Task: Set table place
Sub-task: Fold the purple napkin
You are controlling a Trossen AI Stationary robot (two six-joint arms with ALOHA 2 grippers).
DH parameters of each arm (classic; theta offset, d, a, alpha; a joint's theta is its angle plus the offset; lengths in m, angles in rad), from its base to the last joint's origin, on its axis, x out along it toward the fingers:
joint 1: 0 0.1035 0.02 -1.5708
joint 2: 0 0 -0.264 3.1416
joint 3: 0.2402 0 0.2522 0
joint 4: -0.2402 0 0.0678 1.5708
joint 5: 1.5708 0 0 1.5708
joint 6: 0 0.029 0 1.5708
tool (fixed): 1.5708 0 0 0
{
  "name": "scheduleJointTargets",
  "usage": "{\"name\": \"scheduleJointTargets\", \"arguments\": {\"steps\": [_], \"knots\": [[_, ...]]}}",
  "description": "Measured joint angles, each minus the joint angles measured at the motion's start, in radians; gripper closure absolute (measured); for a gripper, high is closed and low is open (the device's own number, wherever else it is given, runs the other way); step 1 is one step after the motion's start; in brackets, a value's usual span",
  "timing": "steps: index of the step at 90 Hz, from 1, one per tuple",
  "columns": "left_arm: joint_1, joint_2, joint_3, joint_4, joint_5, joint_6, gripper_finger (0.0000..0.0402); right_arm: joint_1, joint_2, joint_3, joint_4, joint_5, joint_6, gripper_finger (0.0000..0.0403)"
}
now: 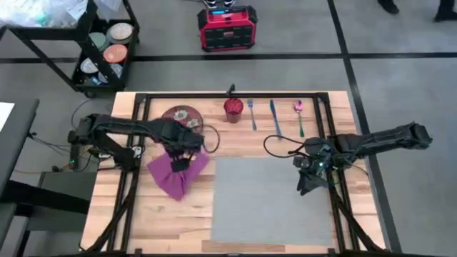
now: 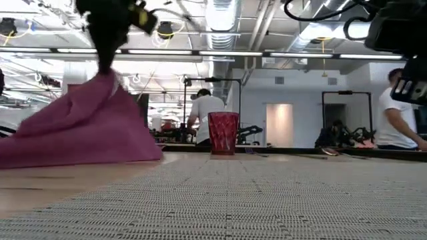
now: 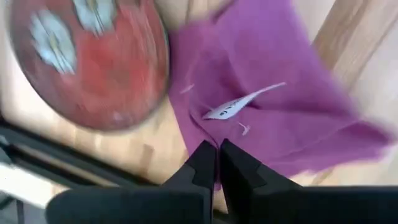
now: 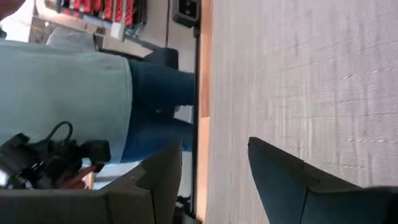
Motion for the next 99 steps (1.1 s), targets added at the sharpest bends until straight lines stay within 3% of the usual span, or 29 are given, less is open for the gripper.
{"name": "scheduleJointTargets", "arguments": {"steps": [11, 28, 37, 57, 82, 99], "knots": [[0.061, 0.003, 0.038, -0.011, -0.024, 0.091, 0.0402, 0.0, 0.0, 0.0, 0.002, 0.023, 0.015, 0.0232], [0.137, 0.003, 0.038, -0.05, -0.018, 0.087, 0.0402, 0.013, 0.0, 0.0, 0.001, 0.024, 0.062, 0.0232], [0.146, 0.004, 0.038, -0.046, -0.01, 0.024, 0.0402, 0.031, 0.0, 0.0, 0.001, 0.024, 0.068, 0.0232], [0.131, 0.019, 0.017, -0.044, 0.168, -0.224, 0.0402, 0.04, 0.0, 0.0, -0.001, 0.02, 0.07, 0.0232], [0.104, 0.018, -0.126, -0.06, 0.096, -0.358, 0.0402, 0.04, 0.0, 0.0, -0.003, -0.038, 0.07, 0.0232], [0.104, 0.018, -0.194, -0.045, 0.081, -0.322, 0.039, 0.049, 0.0, 0.0, -0.01, -0.039, 0.068, 0.0232]]}}
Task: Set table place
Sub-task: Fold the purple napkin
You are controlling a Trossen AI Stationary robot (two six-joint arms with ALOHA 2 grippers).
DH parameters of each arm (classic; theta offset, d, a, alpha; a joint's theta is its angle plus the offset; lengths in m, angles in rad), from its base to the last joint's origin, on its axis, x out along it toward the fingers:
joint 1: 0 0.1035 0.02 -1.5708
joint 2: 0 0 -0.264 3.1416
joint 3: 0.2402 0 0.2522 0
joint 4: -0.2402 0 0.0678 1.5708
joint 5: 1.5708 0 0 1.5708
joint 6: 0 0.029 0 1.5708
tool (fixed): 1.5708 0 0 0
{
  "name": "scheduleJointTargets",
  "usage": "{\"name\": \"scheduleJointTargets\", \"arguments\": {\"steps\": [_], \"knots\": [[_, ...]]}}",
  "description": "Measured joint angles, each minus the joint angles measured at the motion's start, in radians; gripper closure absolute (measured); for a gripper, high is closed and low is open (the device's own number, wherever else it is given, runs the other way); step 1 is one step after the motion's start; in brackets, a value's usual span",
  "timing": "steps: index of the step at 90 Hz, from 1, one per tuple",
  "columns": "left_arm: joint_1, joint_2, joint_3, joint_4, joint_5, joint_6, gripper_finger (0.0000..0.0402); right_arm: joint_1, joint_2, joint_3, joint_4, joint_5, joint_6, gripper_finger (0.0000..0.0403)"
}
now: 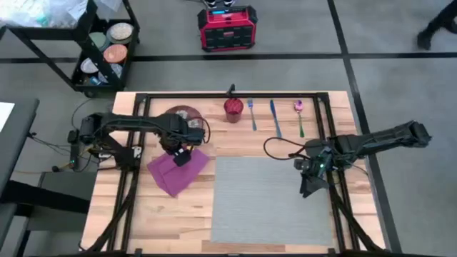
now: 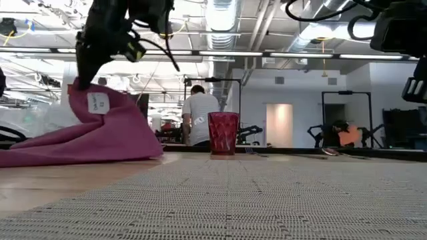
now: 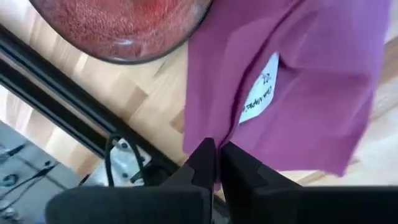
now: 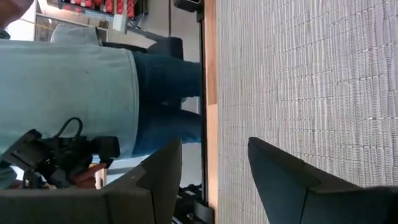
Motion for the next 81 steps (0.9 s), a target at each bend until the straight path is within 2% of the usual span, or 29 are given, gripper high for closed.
{"name": "scheduleJointTargets", "arguments": {"steps": [17, 41, 49, 61, 69, 81], "knots": [[0.034, 0.0, 0.033, -0.011, -0.005, -0.023, 0.0351, -0.001, 0.0, 0.0, 0.001, 0.0, -0.005, 0.0232], [0.038, -0.024, 0.118, -0.009, 0.0, 0.054, 0.0297, 0.0, 0.0, 0.0, 0.003, -0.003, -0.037, 0.0232], [0.037, -0.037, 0.14, -0.014, 0.004, 0.037, 0.0288, 0.0, 0.0, 0.0, 0.004, -0.003, -0.081, 0.0232], [-0.006, -0.052, 0.135, 0.012, 0.073, -0.194, 0.0287, 0.0, 0.0, 0.0, 0.0, -0.003, -0.106, 0.0232], [-0.127, -0.05, 0.12, 0.052, 0.092, -0.317, 0.0292, 0.0, 0.0, 0.0, 0.0, -0.003, -0.107, 0.0232], [-0.318, -0.05, 0.072, 0.123, 0.058, -0.562, 0.0305, 0.005, 0.0, 0.0, -0.001, -0.003, -0.122, 0.0232]]}}
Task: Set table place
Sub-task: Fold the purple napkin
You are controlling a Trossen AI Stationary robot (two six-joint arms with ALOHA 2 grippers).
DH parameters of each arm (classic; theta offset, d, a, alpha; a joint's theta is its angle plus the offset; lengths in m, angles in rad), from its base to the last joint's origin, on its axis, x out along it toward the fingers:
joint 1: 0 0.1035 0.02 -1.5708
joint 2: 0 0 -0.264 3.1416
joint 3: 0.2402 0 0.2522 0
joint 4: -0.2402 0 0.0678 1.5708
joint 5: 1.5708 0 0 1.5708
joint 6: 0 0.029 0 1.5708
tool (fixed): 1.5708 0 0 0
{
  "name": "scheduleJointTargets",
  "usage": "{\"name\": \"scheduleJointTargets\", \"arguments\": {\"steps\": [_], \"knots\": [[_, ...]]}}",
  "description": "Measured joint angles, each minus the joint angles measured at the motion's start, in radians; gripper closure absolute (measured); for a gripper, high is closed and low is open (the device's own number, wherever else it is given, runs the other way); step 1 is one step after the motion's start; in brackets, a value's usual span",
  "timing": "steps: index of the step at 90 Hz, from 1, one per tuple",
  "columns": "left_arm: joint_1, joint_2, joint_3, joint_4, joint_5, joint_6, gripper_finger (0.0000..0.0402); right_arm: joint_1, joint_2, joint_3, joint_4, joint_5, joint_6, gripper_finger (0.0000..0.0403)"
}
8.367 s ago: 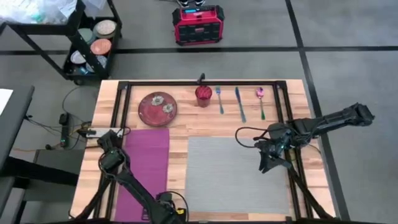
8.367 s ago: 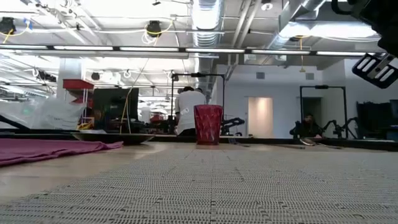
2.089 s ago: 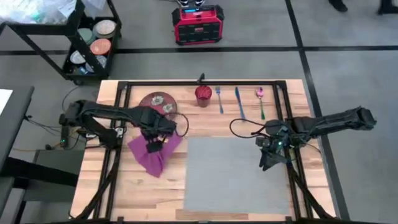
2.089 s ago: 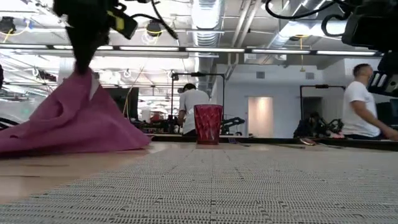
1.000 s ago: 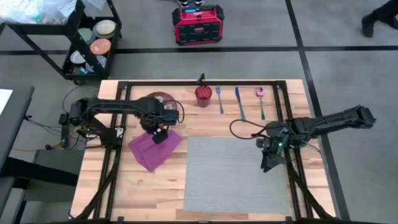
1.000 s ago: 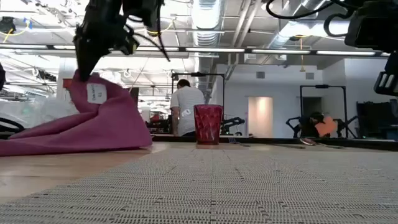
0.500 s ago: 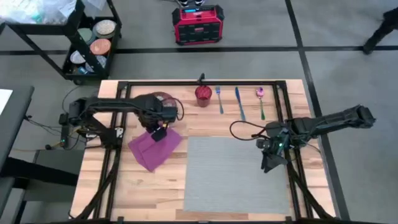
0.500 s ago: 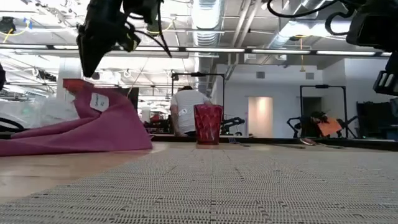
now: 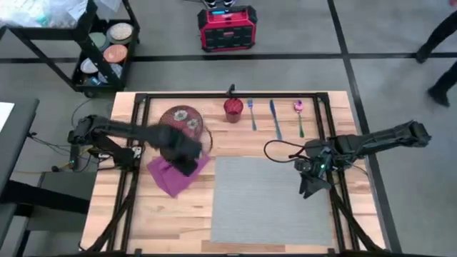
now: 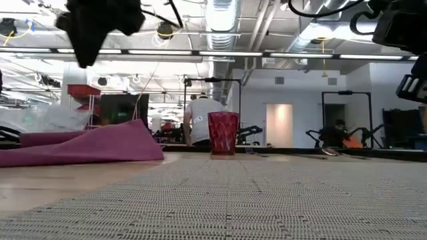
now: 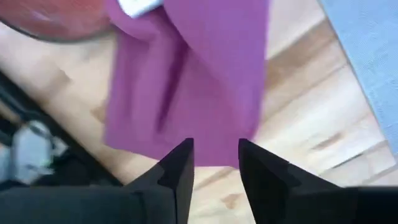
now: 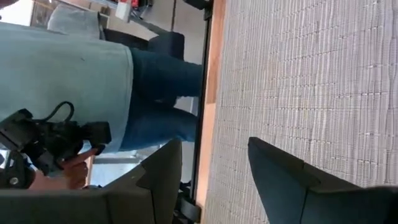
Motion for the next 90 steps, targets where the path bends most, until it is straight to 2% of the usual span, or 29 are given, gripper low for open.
{"name": "scheduleJointTargets", "arguments": {"steps": [18, 32, 46, 57, 75, 90], "knots": [[-0.237, 0.0, -0.06, 0.123, -0.034, -0.321, 0.0312, 0.04, 0.0, 0.0, -0.008, 0.0, -0.035, 0.0232], [-0.316, 0.039, -0.127, 0.238, -0.029, -0.457, 0.0311, 0.062, 0.0, 0.0, -0.026, -0.019, -0.035, 0.0232], [-0.344, 0.13, -0.151, 0.33, 0.024, -0.439, 0.0311, 0.083, 0.0, 0.001, -0.051, -0.03, -0.037, 0.0232], [-0.345, 0.187, -0.151, 0.338, 0.02, -0.417, 0.0311, 0.107, 0.0, 0.001, -0.071, -0.031, -0.037, 0.0232], [-0.334, 0.26, -0.151, 0.305, 0.049, -0.263, 0.0311, 0.139, 0.0, 0.001, -0.071, -0.033, -0.01, 0.0232], [-0.304, 0.261, -0.151, 0.284, 0.046, -0.158, 0.0311, 0.163, 0.0, 0.001, -0.071, -0.051, 0.016, 0.0232]]}}
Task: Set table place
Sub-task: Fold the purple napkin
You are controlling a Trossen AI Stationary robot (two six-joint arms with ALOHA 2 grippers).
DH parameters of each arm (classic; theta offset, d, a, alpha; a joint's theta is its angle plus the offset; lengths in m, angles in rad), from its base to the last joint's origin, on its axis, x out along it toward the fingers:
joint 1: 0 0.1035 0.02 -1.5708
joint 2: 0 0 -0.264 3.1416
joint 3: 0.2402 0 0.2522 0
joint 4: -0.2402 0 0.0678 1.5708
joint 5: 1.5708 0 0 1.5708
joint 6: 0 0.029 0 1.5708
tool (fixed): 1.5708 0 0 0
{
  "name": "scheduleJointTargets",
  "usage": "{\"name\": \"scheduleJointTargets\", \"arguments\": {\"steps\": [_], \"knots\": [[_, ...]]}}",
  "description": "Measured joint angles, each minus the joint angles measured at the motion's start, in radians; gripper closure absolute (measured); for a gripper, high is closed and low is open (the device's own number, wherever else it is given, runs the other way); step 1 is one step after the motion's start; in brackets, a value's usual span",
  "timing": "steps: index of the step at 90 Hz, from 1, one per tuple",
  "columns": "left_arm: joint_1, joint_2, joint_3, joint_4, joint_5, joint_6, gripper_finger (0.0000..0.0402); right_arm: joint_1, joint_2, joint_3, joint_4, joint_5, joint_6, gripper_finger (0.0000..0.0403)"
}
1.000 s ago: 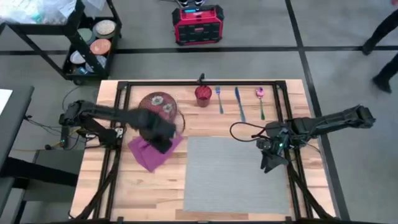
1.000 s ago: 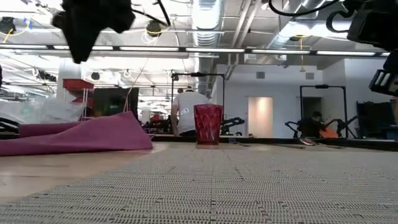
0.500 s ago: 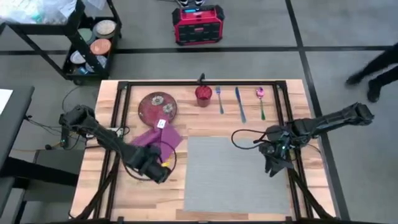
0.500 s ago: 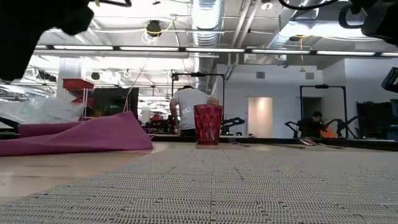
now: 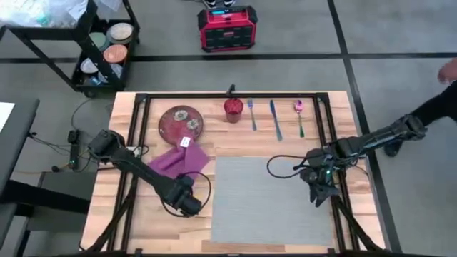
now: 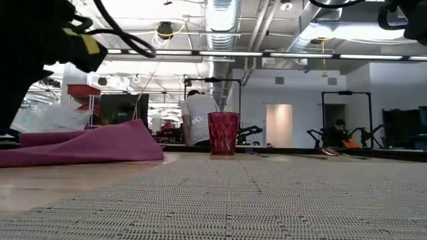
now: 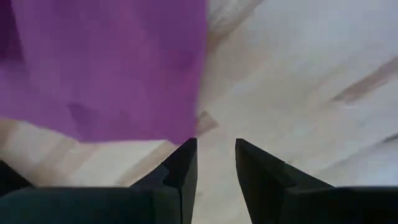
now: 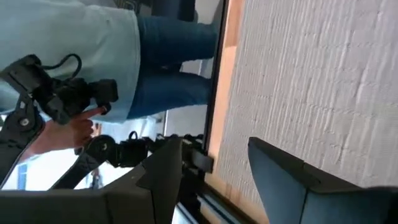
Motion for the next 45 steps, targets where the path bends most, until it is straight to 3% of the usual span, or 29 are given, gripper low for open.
{"name": "scheduleJointTargets", "arguments": {"steps": [15, 36, 45], "knots": [[0.024, 0.001, -0.001, 0.003, 0.01, 0.107, 0.0311, 0.006, 0.0, 0.0, 0.0, -0.001, 0.032, 0.0232], [0.024, 0.001, -0.058, 0.1, 0.065, 0.129, 0.0311, 0.009, 0.0, 0.0, -0.008, -0.049, 0.057, 0.0232], [0.024, 0.002, -0.068, 0.062, 0.063, 0.115, 0.0311, 0.009, 0.0, 0.0, -0.028, -0.052, 0.064, 0.0232]]}}
